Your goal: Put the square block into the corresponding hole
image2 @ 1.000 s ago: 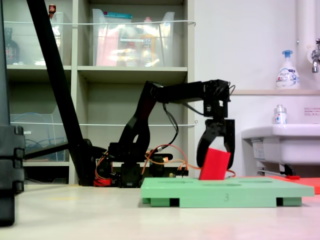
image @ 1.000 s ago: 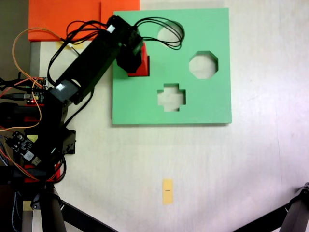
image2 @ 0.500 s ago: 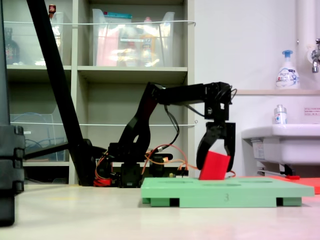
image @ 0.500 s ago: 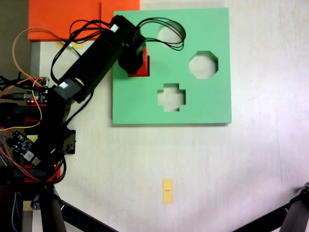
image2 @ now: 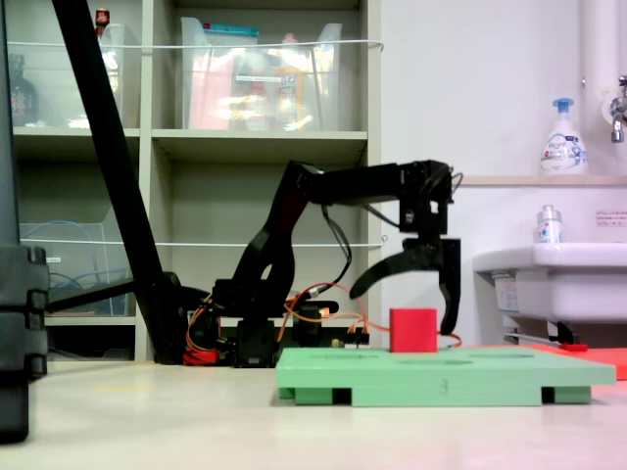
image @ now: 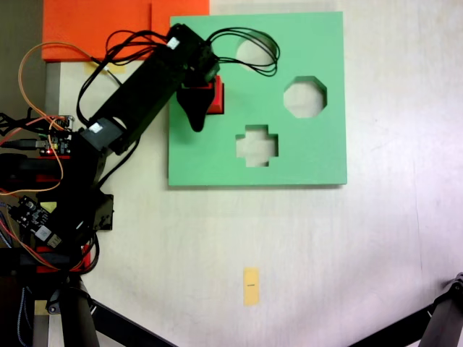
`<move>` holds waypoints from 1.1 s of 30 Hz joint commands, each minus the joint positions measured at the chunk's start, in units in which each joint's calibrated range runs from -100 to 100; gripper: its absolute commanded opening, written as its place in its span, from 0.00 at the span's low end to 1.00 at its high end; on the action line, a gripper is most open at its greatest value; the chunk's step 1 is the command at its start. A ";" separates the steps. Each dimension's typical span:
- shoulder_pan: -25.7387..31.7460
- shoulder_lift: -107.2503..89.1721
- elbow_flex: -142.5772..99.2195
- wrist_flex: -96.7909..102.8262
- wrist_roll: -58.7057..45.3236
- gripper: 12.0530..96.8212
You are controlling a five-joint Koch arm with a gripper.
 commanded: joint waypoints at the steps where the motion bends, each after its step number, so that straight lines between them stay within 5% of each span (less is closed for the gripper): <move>1: 0.20 -9.69 2.43 -1.37 0.24 0.84; 7: -1.17 -30.92 2.63 -1.37 -6.35 0.84; 16: -12.99 -62.34 1.03 -1.37 -37.75 0.83; 27: -24.08 -83.57 -9.64 -1.37 -61.39 0.56; 33: -23.74 -104.10 -48.42 10.47 -68.33 0.50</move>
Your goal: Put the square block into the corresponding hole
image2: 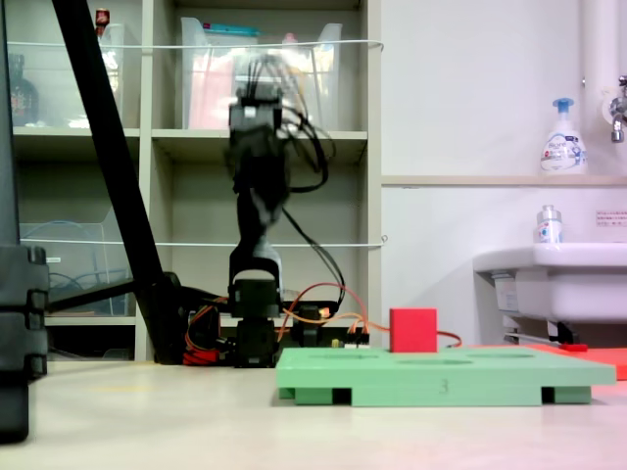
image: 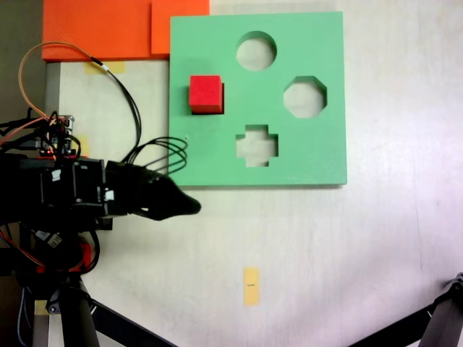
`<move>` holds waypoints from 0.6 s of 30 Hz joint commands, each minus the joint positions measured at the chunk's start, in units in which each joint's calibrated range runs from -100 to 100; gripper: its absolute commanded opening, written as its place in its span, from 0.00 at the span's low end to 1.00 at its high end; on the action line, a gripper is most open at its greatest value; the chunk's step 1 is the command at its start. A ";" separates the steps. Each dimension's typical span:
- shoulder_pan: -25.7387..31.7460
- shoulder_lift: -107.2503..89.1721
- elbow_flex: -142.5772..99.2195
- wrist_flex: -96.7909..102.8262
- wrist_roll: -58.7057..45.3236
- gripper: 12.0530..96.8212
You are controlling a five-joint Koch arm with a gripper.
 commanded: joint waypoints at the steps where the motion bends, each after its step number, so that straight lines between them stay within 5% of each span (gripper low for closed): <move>1: 0.24 -3.69 -8.75 10.53 -9.08 0.49; 9: 0.05 -3.69 -22.61 18.72 -10.21 0.50; 18: -2.00 -3.69 -37.67 52.13 -12.31 0.50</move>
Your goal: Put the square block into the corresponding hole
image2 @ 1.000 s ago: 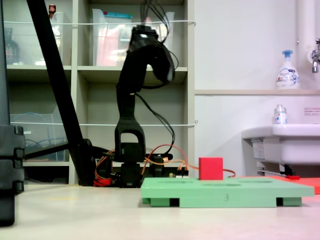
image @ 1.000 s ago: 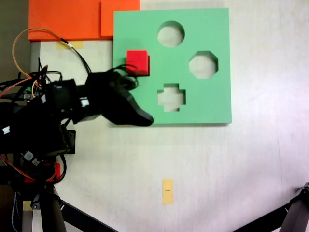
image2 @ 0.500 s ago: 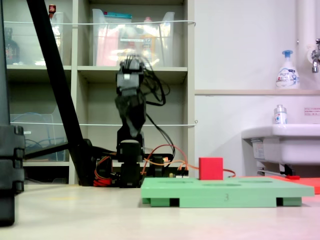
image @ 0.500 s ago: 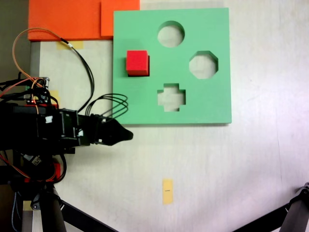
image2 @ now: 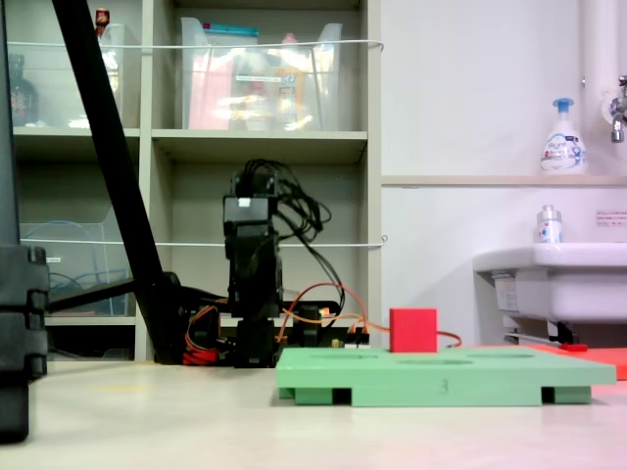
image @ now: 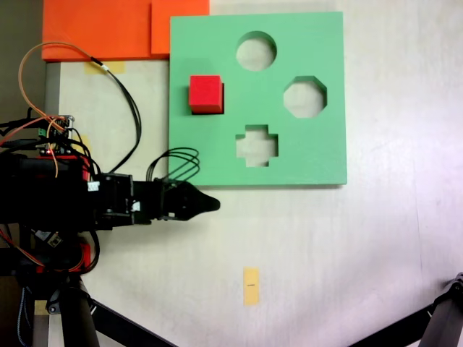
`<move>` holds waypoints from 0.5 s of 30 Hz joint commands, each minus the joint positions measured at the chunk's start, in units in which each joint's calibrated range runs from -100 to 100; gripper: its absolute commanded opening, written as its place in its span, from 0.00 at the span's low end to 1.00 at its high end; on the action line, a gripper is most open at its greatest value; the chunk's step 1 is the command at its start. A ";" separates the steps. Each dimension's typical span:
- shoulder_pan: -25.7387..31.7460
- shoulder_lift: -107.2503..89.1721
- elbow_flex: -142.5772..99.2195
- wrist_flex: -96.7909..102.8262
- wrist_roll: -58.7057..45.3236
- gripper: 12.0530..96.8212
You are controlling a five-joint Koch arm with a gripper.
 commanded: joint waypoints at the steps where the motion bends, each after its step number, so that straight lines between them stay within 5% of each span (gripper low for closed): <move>1: -0.49 -0.68 -1.94 15.25 -1.71 0.50; 9: -0.20 -0.68 -29.96 58.00 -3.27 0.50; 15: -1.03 -0.68 -36.84 62.15 -5.47 0.50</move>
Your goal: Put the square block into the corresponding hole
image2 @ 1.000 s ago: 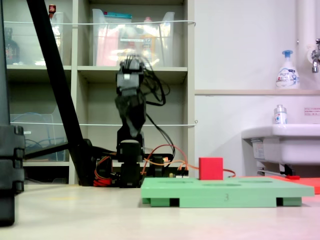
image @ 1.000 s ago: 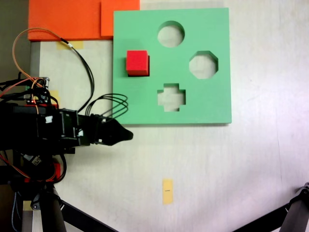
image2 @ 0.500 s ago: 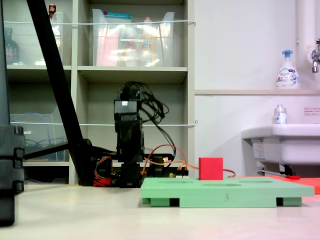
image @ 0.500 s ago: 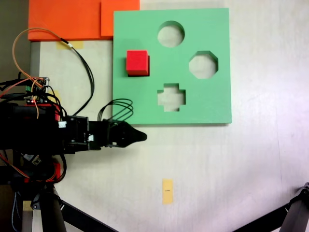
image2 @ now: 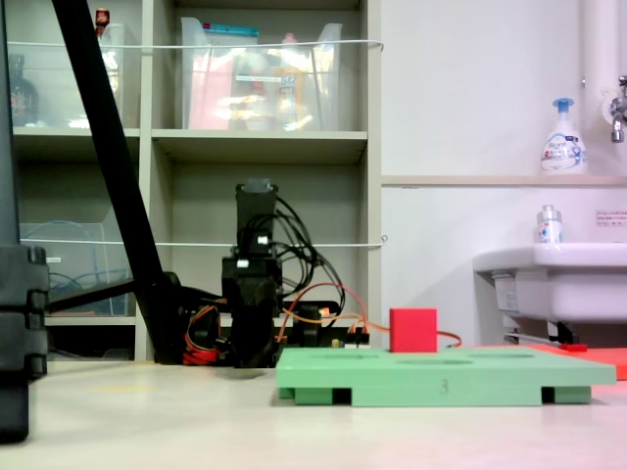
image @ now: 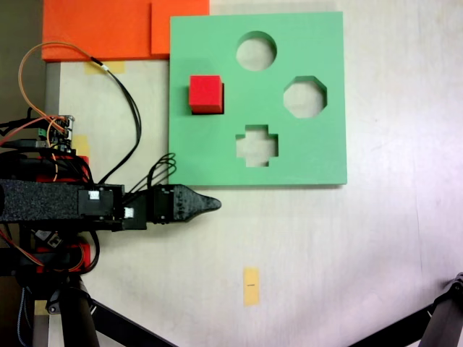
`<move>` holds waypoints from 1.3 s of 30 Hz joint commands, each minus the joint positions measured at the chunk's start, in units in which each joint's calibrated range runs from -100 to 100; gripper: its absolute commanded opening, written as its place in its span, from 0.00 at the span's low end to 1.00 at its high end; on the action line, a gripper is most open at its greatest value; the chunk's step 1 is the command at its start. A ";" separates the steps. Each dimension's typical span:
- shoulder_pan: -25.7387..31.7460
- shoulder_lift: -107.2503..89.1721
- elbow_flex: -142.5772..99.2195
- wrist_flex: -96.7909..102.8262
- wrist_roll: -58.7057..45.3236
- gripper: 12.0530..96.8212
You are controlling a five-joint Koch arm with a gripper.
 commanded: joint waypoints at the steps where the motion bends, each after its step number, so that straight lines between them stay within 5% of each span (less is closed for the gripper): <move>1: -0.59 -0.68 -0.80 4.76 -0.73 0.50; 39: -0.59 9.51 -11.37 16.32 -0.68 0.44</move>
